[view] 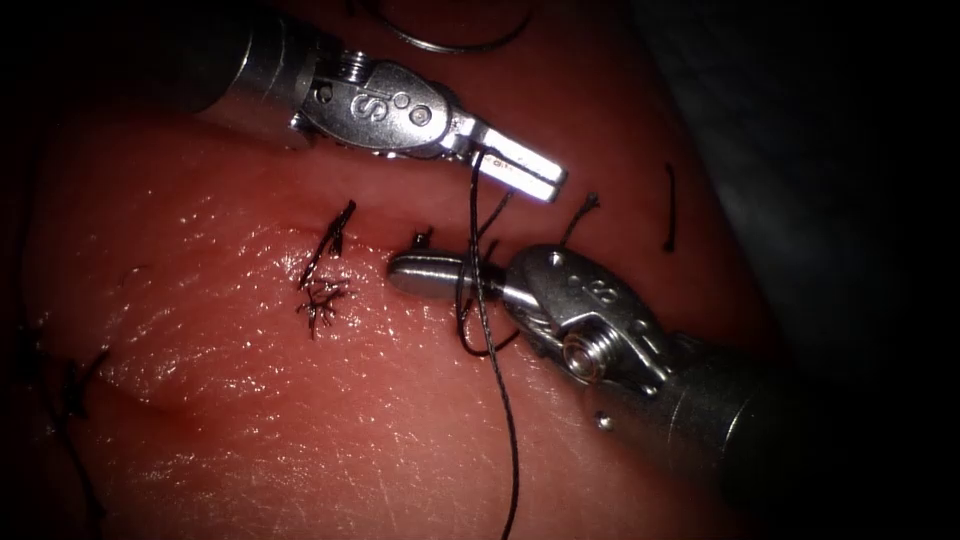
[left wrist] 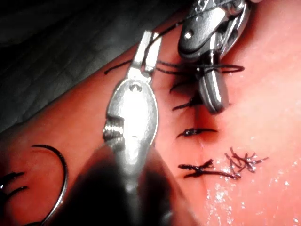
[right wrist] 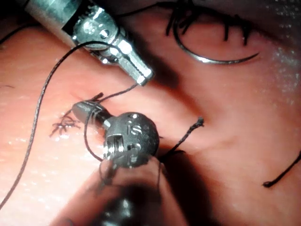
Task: Wound Closure
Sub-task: Wrap the suture once counter-clockwise around the right gripper
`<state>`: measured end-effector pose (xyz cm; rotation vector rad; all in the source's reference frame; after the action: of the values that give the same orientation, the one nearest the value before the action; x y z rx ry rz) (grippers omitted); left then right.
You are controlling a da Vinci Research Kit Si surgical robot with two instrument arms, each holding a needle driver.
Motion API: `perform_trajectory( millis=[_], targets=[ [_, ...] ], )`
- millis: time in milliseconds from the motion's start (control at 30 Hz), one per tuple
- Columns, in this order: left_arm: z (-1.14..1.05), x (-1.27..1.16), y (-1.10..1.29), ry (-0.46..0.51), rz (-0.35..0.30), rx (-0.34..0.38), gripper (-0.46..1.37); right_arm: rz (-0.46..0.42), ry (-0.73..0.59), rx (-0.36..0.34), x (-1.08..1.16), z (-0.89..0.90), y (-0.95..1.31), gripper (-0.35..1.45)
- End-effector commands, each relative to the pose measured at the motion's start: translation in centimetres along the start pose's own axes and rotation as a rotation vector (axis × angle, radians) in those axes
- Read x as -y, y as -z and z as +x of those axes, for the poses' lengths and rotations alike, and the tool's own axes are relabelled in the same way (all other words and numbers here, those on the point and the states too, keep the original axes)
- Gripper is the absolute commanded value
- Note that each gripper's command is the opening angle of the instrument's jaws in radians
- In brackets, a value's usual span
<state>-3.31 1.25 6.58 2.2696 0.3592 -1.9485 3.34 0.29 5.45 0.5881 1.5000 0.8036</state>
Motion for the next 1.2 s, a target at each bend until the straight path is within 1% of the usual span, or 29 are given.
perform_trajectory(
  millis=[33,167,267,433,533,667,733,800,833,900,1067,1100,1200],
  targets=[
    [-0.02,0.01,0.02,-0.002,0.001,-0.009,-0.35,0.013,0.005,-0.013,-0.01,-0.01,-0.01,-0.35],
    [-0.06,0.02,0.07,-0.016,0.004,-0.042,-0.35,0.028,0.017,-0.033,0.0,-0.02,-0.01,-0.35],
    [-0.12,0.04,0.12,-0.024,0.002,-0.066,-0.35,0.057,0.019,-0.083,0.01,0.01,0.0,-0.35],
    [-0.21,0.02,0.2,-0.036,0.004,-0.076,-0.35,0.097,0.018,-0.157,0.0,0.06,0.06,-0.35],
    [-0.29,-0.04,0.22,-0.046,0.005,-0.093,-0.35,0.113,0.019,-0.201,-0.01,0.08,0.1,-0.35],
    [-0.4,-0.14,0.2,-0.057,-0.009,-0.089,-0.35,0.126,0.024,-0.249,-0.02,0.11,0.17,-0.35],
    [-0.46,-0.2,0.2,-0.061,-0.012,-0.083,-0.35,0.13,0.003,-0.287,-0.03,0.14,0.24,-0.35],
    [-0.5,-0.26,0.22,-0.065,-0.006,-0.094,-0.35,0.12,-0.01,-0.32,-0.05,0.18,0.35,-0.35],
    [-0.51,-0.26,0.23,-0.072,-0.003,-0.098,-0.35,0.12,-0.01,-0.32,-0.05,0.18,0.35,-0.35],
    [-0.55,-0.31,0.27,-0.06,0.008,-0.127,-0.35,0.1,-0.04,-0.335,-0.09,0.21,0.46,-0.35],
    [-0.59,-0.38,0.27,-0.063,0.017,-0.109,-0.35,0.061,-0.105,-0.375,-0.16,0.23,0.58,-0.35],
    [-0.6,-0.43,0.24,-0.064,0.027,-0.096,-0.35,0.046,-0.127,-0.398,-0.18,0.24,0.62,-0.35],
    [-0.64,-0.51,0.17,-0.066,0.053,-0.064,-0.35,0.026,-0.146,-0.413,-0.2,0.28,0.65,-0.35]
  ],
)
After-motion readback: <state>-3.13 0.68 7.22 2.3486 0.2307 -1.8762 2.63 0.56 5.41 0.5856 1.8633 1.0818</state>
